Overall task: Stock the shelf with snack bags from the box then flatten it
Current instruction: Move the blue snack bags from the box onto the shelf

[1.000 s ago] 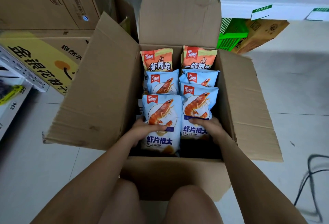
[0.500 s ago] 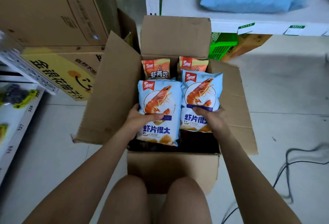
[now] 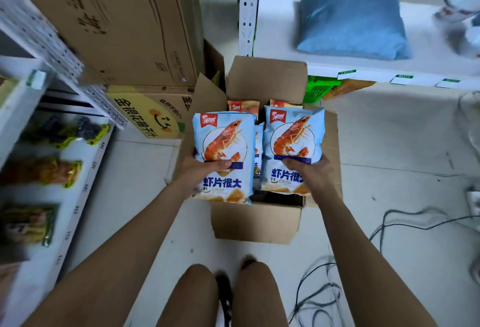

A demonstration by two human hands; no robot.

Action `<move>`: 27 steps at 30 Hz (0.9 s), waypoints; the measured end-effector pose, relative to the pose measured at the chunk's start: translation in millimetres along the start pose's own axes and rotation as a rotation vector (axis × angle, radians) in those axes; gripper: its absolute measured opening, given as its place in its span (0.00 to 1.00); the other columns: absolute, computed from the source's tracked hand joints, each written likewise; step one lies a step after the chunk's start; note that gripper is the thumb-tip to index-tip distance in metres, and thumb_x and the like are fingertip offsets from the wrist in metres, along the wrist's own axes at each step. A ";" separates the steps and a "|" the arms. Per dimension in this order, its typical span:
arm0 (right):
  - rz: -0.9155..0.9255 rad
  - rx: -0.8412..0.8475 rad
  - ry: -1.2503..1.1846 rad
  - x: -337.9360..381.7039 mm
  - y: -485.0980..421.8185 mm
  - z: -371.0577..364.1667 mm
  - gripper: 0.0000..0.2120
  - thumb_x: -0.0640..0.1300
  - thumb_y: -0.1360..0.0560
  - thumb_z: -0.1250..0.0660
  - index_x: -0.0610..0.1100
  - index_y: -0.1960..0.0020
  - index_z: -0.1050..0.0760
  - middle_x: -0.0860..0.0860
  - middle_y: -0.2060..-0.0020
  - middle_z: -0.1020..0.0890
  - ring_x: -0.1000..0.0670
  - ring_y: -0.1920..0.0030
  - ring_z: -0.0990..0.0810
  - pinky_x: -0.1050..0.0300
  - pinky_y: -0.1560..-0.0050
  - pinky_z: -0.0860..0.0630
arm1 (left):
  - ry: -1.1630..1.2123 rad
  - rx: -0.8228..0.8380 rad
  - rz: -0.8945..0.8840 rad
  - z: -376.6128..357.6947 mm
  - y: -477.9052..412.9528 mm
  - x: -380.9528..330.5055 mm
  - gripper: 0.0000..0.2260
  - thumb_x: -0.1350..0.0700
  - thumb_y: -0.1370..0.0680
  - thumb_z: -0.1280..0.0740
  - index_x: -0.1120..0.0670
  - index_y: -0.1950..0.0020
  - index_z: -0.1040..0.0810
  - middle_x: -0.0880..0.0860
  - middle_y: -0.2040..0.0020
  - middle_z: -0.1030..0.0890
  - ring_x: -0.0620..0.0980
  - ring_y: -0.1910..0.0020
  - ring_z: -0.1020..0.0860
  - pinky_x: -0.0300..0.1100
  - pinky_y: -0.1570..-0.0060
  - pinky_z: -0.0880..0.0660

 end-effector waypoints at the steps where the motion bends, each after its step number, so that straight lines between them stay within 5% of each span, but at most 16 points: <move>1: 0.000 0.002 0.016 8.8 10.5 1.2 0.24 0.38 0.35 0.20 0.44 0.43 0.23 0.49 0.53 0.15 0.53 0.57 0.16 0.66 0.66 0.22 | 0.000 -0.007 -0.007 5.9 11.5 -5.1 0.25 0.58 0.37 0.18 0.49 0.45 0.25 0.52 0.51 0.16 0.52 0.56 0.16 0.47 0.59 0.18; 5: 0.003 0.001 0.079 41.2 50.8 5.4 0.23 0.39 0.35 0.20 0.44 0.43 0.24 0.51 0.54 0.17 0.56 0.59 0.19 0.72 0.71 0.26 | 0.004 -0.040 0.008 31.2 53.6 -19.4 0.31 0.56 0.40 0.17 0.53 0.40 0.25 0.52 0.49 0.16 0.51 0.56 0.15 0.47 0.59 0.18; 11: 0.006 0.001 0.148 77.0 105.6 2.7 0.28 0.45 0.39 0.17 0.46 0.42 0.22 0.49 0.49 0.15 0.49 0.52 0.16 0.52 0.51 0.18 | 0.027 -0.095 0.039 65.5 123.3 -37.6 0.28 0.56 0.40 0.17 0.52 0.44 0.25 0.50 0.52 0.16 0.48 0.60 0.16 0.41 0.66 0.20; 18: 0.061 0.081 0.197 117.0 160.5 -5.6 0.19 0.43 0.41 0.17 0.54 0.56 0.22 0.51 0.54 0.14 0.50 0.55 0.16 0.50 0.50 0.19 | 0.123 -0.222 0.009 106.3 208.5 -51.8 0.27 0.59 0.38 0.18 0.53 0.44 0.25 0.48 0.54 0.17 0.44 0.63 0.17 0.36 0.71 0.22; 23: 0.156 0.235 0.195 139.9 212.0 -17.2 0.25 0.41 0.38 0.18 0.48 0.44 0.20 0.51 0.50 0.15 0.53 0.53 0.16 0.60 0.56 0.21 | 0.286 -0.376 0.001 131.3 279.8 -37.5 0.41 0.50 0.51 0.14 0.52 0.41 0.25 0.52 0.50 0.15 0.52 0.58 0.14 0.52 0.57 0.17; 27: 0.236 0.384 0.230 143.6 253.0 -29.4 0.28 0.47 0.42 0.17 0.50 0.43 0.20 0.55 0.50 0.14 0.51 0.48 0.16 0.47 0.45 0.19 | 0.400 -0.507 -0.011 140.9 345.9 -17.8 0.33 0.58 0.41 0.16 0.53 0.41 0.27 0.53 0.51 0.16 0.52 0.61 0.15 0.43 0.68 0.19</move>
Point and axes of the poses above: each hand's wrist, its own y-axis away from the middle knuckle, its own z-axis out of the back of the hand, x = y × z, the point moved 1 cm from there along -y, towards the middle knuckle
